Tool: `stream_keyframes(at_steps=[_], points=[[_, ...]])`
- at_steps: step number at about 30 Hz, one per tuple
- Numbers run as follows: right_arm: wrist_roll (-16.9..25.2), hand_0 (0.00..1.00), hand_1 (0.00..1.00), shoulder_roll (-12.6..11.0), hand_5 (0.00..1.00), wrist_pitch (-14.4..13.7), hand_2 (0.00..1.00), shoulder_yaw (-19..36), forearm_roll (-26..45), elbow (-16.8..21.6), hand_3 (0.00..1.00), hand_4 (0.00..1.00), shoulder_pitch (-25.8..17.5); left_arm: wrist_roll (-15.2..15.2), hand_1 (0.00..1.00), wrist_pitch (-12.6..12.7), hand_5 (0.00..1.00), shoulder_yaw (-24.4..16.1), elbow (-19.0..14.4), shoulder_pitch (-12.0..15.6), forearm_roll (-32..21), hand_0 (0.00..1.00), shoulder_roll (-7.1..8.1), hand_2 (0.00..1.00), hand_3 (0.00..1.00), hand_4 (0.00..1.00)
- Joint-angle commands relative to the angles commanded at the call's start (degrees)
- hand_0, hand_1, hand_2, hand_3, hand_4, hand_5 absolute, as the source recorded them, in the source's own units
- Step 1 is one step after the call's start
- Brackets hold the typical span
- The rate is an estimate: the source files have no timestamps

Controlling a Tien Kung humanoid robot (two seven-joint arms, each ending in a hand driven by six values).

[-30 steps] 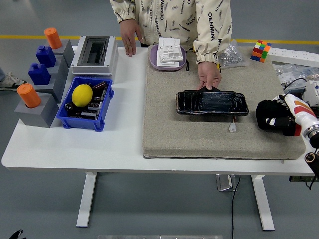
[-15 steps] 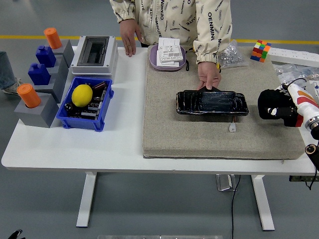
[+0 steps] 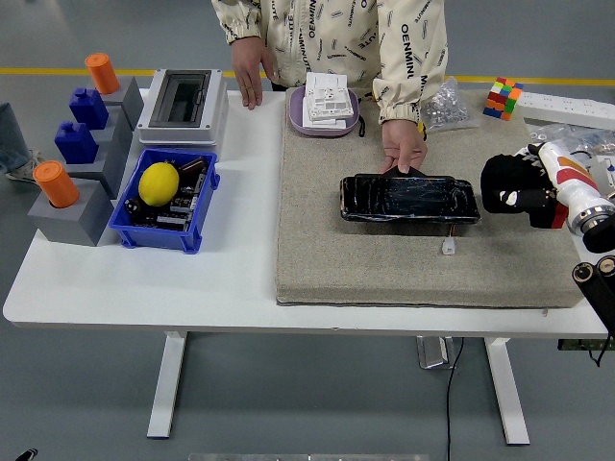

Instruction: Pick the rag up,wipe the panel,place it on the desk

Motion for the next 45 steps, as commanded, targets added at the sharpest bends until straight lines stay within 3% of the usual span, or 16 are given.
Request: stream_keyframes(at_steps=[30,45], points=[[-0.9,0.319,0.412,3.0,0.002,0.7,0.454,-5.8,0.2,-0.5,0.447,0.894,3.4,0.0,0.716,0.0,0.566,-0.4,0.0,0.2,0.5,0.722,0.51,0.767,0.623,0.687],[-1.0,0.327,0.411,7.7,0.002,0.9,0.455,-6.8,-0.1,-0.7,0.448,0.902,4.2,0.0,0.716,0.1,0.564,-0.3,0.0,-0.2,0.3,0.722,0.47,0.767,0.623,0.684]])
